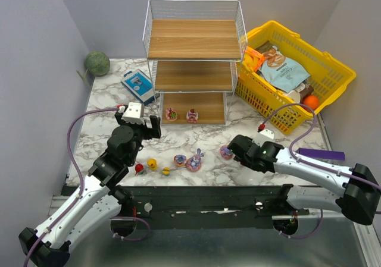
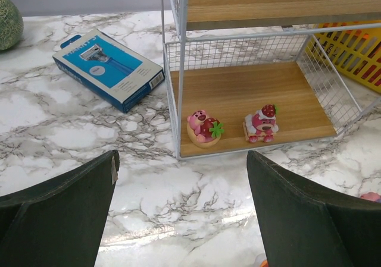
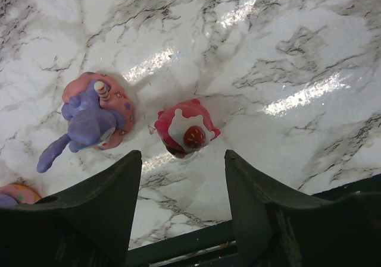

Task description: Place and organize the plastic toys onto the shelf

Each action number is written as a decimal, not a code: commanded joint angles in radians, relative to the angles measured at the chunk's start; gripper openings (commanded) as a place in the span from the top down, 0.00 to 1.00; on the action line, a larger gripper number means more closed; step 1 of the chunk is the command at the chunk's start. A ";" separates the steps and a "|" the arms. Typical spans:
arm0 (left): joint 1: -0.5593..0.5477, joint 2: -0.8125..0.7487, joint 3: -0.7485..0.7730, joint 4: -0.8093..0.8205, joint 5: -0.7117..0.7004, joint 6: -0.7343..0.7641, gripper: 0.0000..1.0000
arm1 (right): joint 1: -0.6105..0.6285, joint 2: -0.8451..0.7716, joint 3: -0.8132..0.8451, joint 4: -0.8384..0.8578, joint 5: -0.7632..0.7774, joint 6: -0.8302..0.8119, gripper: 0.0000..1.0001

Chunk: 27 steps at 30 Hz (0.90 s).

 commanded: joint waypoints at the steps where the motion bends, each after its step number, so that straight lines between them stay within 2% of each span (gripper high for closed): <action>1: 0.006 0.001 0.016 -0.017 0.030 -0.001 0.04 | -0.023 0.029 -0.030 0.078 -0.007 -0.048 0.36; 8: 0.006 0.026 0.024 -0.022 0.090 0.002 0.04 | -0.046 0.068 -0.043 0.133 -0.001 -0.087 0.37; 16: 0.007 0.054 0.031 -0.036 0.079 0.015 0.04 | -0.078 0.108 -0.047 0.167 0.016 -0.155 0.41; 23: 0.007 0.052 0.033 -0.042 0.079 0.016 0.04 | -0.083 0.132 -0.046 0.184 0.011 -0.167 0.48; 27: 0.007 0.049 0.030 -0.042 0.079 0.018 0.04 | -0.083 0.122 -0.047 0.174 0.013 -0.167 0.58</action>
